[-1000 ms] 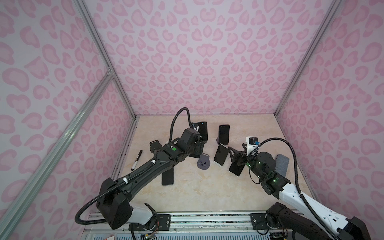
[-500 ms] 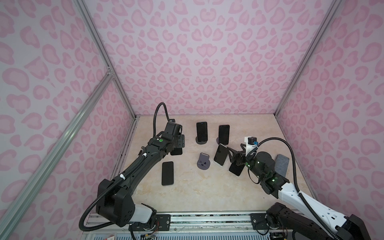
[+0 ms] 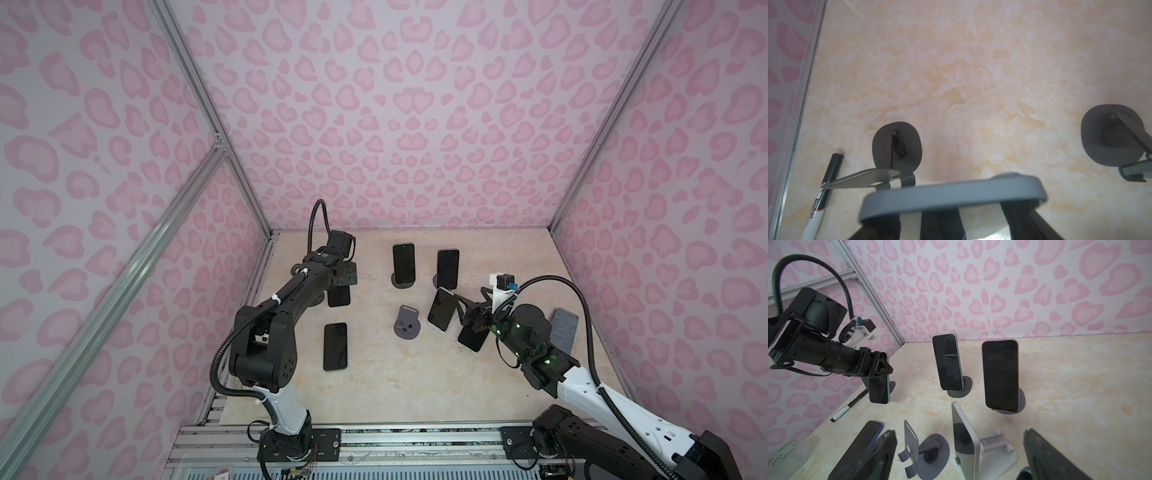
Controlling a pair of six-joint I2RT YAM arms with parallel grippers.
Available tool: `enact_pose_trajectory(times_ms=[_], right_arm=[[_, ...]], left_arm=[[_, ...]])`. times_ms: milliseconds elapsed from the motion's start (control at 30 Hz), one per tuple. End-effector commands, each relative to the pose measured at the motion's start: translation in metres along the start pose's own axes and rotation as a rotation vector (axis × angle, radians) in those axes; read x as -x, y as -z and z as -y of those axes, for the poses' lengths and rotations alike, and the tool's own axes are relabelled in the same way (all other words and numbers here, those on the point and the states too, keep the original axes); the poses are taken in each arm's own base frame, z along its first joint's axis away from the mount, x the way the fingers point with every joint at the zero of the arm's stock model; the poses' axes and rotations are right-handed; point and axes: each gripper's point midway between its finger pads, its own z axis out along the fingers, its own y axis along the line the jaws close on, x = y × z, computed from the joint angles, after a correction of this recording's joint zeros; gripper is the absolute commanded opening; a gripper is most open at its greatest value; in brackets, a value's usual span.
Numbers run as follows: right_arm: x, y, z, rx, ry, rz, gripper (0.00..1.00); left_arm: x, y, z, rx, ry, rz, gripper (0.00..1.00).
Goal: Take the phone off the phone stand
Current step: 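Carry the phone toward the robot and lower it flat beside the first phone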
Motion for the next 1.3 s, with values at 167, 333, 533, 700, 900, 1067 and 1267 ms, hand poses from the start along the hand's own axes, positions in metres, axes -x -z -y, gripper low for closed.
enact_pose_trajectory(times_ms=[167, 333, 533, 700, 900, 1067, 1267], right_arm=[[0.005, 0.003, -0.003, 0.015, -0.007, 0.026, 0.97], [0.004, 0.002, -0.004, 0.021, -0.011, 0.023, 0.97], [0.002, 0.001, -0.004, 0.021, -0.013, 0.019, 0.97], [0.001, -0.001, -0.003, 0.015, -0.011, 0.018, 0.97], [-0.002, -0.003, -0.002, 0.013, -0.012, 0.007, 0.97], [-0.003, -0.004, -0.002, 0.014, -0.012, 0.005, 0.97], [-0.002, -0.003, -0.001, 0.011, -0.011, 0.006, 0.97]], left_arm=[[-0.010, -0.039, 0.003, 0.034, -0.081, -0.065, 0.69], [-0.018, -0.053, 0.002, 0.041, -0.092, -0.098, 0.69], [-0.023, -0.069, 0.005, 0.035, -0.112, -0.144, 0.69], [-0.029, -0.080, 0.008, 0.026, -0.107, -0.177, 0.68], [-0.040, -0.091, 0.008, 0.018, -0.119, -0.216, 0.68], [-0.044, -0.093, 0.009, 0.001, -0.122, -0.233, 0.68], [-0.050, -0.097, 0.012, -0.023, -0.131, -0.274, 0.68]])
